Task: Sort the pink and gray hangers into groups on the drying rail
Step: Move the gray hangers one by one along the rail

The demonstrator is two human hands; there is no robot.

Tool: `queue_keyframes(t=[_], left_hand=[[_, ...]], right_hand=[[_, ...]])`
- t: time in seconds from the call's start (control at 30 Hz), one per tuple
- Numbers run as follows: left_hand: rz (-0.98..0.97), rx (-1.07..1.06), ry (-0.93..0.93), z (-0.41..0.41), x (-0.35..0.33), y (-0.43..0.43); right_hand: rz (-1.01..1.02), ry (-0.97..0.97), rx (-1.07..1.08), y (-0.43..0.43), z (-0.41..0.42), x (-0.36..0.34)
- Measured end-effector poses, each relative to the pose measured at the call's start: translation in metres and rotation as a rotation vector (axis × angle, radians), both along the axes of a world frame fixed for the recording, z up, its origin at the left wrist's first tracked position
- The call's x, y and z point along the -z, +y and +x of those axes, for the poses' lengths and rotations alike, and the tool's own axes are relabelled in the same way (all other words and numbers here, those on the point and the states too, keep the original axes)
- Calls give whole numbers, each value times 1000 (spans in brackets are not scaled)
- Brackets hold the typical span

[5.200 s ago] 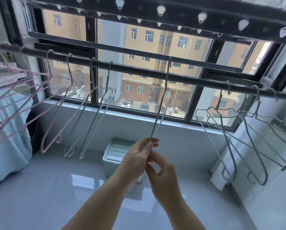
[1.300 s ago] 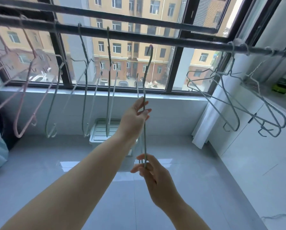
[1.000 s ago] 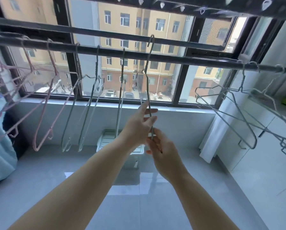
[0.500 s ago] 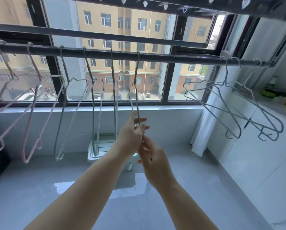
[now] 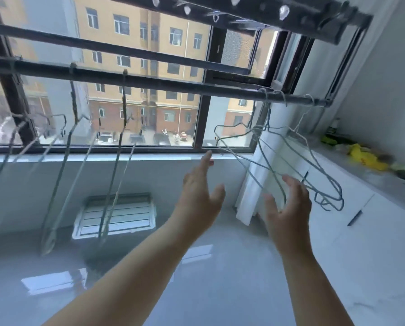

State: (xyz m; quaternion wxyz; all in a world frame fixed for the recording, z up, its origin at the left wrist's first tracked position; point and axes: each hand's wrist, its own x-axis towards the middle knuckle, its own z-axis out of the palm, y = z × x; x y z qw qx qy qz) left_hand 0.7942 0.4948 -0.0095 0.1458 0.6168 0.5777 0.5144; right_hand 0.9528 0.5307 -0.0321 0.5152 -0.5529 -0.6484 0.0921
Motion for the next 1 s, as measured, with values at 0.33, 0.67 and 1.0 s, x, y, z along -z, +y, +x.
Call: queue_keyframes(t=[0.33, 0.67, 1.0], left_hand=[[-87, 109, 13, 87, 35, 63], [-160, -194, -132, 40, 49, 59], [-285, -499, -99, -44, 93, 19]], right_hand=[[-268, 192, -466, 63, 48, 29], [-297, 460, -725, 125, 7, -3], [-528, 687, -652, 128, 15, 58]])
